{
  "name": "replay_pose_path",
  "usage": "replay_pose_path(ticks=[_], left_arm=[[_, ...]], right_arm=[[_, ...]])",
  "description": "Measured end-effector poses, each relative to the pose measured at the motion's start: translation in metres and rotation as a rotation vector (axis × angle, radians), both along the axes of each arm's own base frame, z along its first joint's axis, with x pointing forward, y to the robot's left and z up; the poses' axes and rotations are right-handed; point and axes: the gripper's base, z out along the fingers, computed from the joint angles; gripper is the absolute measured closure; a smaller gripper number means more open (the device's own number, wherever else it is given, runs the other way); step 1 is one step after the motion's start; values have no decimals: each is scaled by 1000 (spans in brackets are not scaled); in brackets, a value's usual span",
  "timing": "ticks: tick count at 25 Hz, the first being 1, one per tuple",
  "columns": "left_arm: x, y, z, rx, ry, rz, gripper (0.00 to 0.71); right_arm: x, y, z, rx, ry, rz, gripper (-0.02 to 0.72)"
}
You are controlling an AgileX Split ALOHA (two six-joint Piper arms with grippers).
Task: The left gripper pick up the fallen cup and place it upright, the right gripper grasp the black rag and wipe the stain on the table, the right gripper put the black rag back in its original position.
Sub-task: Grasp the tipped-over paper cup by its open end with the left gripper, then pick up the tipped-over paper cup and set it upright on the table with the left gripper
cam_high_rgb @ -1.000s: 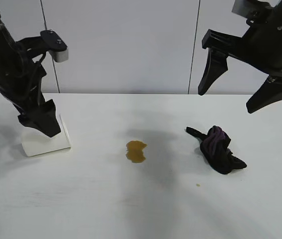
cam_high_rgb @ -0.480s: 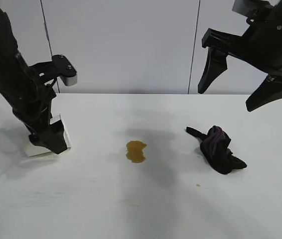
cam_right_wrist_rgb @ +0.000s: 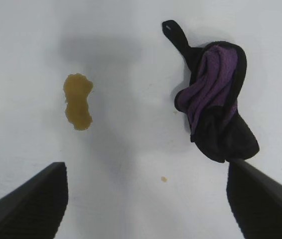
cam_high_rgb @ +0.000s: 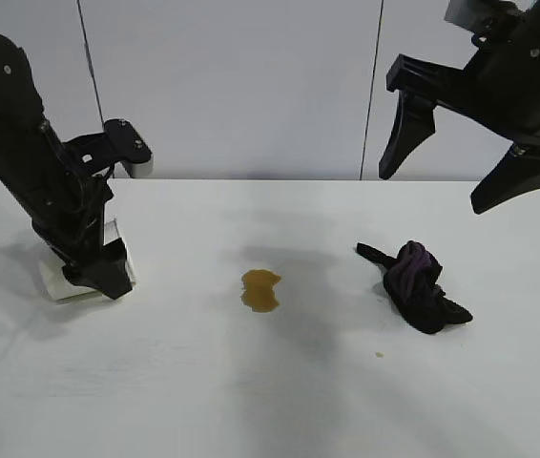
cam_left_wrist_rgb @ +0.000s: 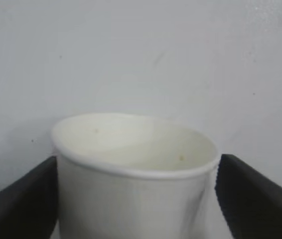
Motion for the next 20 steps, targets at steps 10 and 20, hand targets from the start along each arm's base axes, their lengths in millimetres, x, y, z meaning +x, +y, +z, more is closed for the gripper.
replay_pose_path(ticks=[10, 20], left_arm=[[2, 0, 9, -10, -39, 3, 308], [-8, -12, 83, -264, -170, -10, 308]], right_arm=[[0, 0, 0, 0, 0, 0, 102], [0, 0, 0, -4, -2, 5, 102]])
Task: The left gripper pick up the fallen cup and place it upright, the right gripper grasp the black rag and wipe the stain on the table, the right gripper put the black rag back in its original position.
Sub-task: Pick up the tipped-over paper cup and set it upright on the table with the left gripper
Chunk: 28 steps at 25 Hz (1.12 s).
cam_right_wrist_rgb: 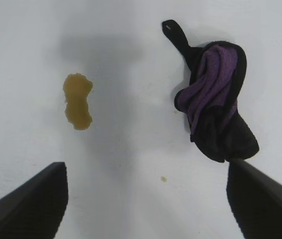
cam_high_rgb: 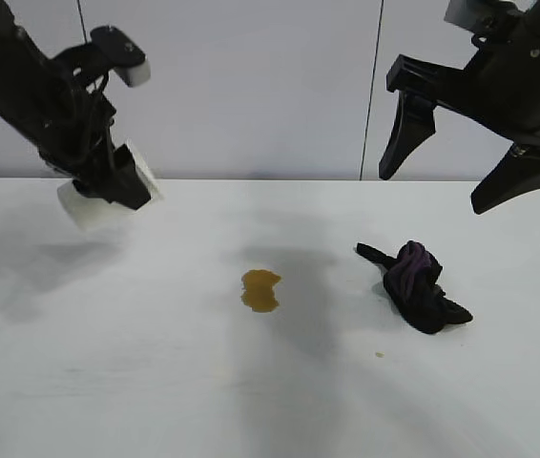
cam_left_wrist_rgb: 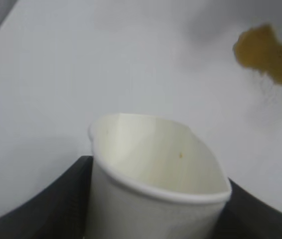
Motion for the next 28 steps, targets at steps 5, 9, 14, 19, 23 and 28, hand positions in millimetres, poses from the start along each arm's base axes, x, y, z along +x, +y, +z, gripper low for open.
replay_pose_path(ticks=[5, 9, 14, 19, 23, 28], left_arm=[[-7, 5, 1, -243, 48, -82, 314], [-21, 17, -8, -467, -1, -167, 315], [-42, 25, -29, -510, -76, -290, 315], [-44, 25, -40, -502, -71, -301, 315], [-47, 21, -45, -554, -105, -400, 315], [-46, 24, -78, -591, -83, -454, 315]], right_arm=[[0, 0, 0, -7, -4, 14, 102], [0, 0, 0, -7, -4, 14, 102], [0, 0, 0, -8, -4, 15, 102], [0, 0, 0, -8, -4, 15, 102], [0, 0, 0, -9, -5, 18, 102], [0, 0, 0, -10, -5, 19, 102]])
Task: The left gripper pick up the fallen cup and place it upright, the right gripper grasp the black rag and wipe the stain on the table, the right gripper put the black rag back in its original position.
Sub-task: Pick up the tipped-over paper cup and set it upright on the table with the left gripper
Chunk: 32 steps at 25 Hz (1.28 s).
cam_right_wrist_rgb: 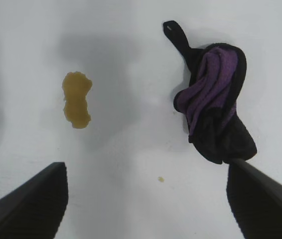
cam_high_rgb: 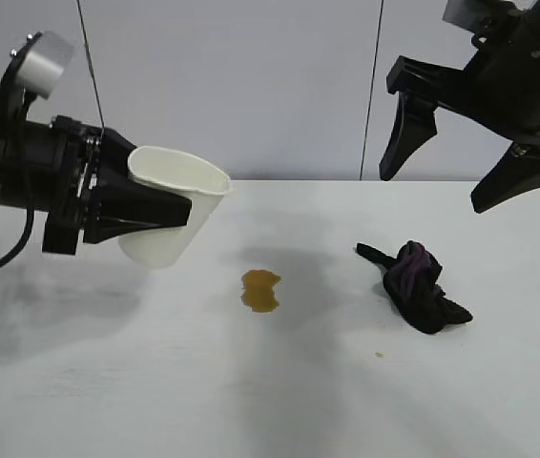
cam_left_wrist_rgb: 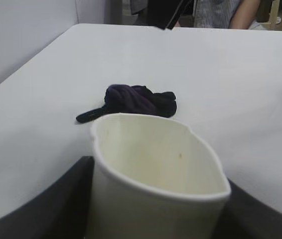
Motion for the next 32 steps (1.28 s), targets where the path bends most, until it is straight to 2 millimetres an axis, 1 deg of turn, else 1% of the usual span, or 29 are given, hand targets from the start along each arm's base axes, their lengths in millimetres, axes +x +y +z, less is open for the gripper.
replay_pose_path(ticks=[3, 6, 14, 18, 19, 20, 23, 25, 29, 30, 32], left_arm=[[0, 2, -21, 18, 7, -12, 315], [0, 2, -33, 33, -17, -32, 315], [-2, 2, -57, 50, -8, -48, 315], [-2, 2, -58, 41, -2, -44, 314], [-1, 2, -58, 40, 4, -42, 304], [-1, 2, -58, 38, 13, -38, 277], [-1, 2, -58, 31, 45, -27, 116], [-1, 2, -58, 25, 72, -17, 56], [-1, 2, -53, 11, 128, 10, 24], [0, 2, -47, 7, 133, 17, 22], [1, 1, -30, -12, 147, 37, 20]], right_arm=[[0, 0, 0, 0, -1, 0, 102], [0, 0, 0, -3, -3, 6, 102], [0, 0, 0, -7, -6, 15, 102], [0, 0, 0, -7, -6, 15, 102], [0, 0, 0, -7, -5, 15, 102], [0, 0, 0, -7, -5, 15, 102], [0, 0, 0, -7, -5, 15, 102], [0, 0, 0, -8, -2, 16, 102], [-2, 0, -1, -9, 15, 21, 102], [-2, 0, -1, -9, 16, 21, 102], [-2, 0, -1, -9, 16, 21, 102]])
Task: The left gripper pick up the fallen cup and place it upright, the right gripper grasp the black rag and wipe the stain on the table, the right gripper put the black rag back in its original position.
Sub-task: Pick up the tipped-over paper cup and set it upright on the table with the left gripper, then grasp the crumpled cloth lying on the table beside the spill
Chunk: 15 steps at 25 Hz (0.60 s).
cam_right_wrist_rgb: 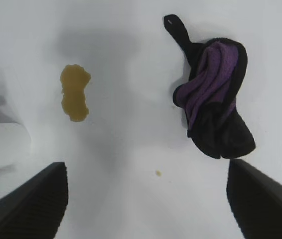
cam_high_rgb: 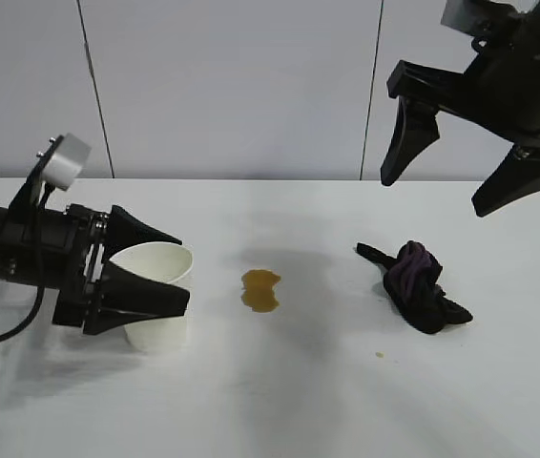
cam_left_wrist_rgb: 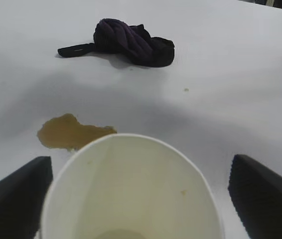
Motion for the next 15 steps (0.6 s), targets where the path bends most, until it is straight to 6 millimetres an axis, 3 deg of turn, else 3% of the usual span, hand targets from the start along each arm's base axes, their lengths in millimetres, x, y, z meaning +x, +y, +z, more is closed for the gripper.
replay_pose_path(ticks=[3, 7, 11, 15], left_arm=[[2, 2, 33, -18, 116, 98, 18], [9, 16, 75, 24, 445, 461, 17], [13, 24, 115, 58, 673, 650, 17], [20, 29, 136, 170, 800, 784, 17]], right_arm=[[0, 0, 0, 0, 0, 1, 102], [0, 0, 0, 0, 0, 1, 102], [0, 0, 0, 0, -2, 0, 102], [1, -1, 0, -19, -16, 7, 102]])
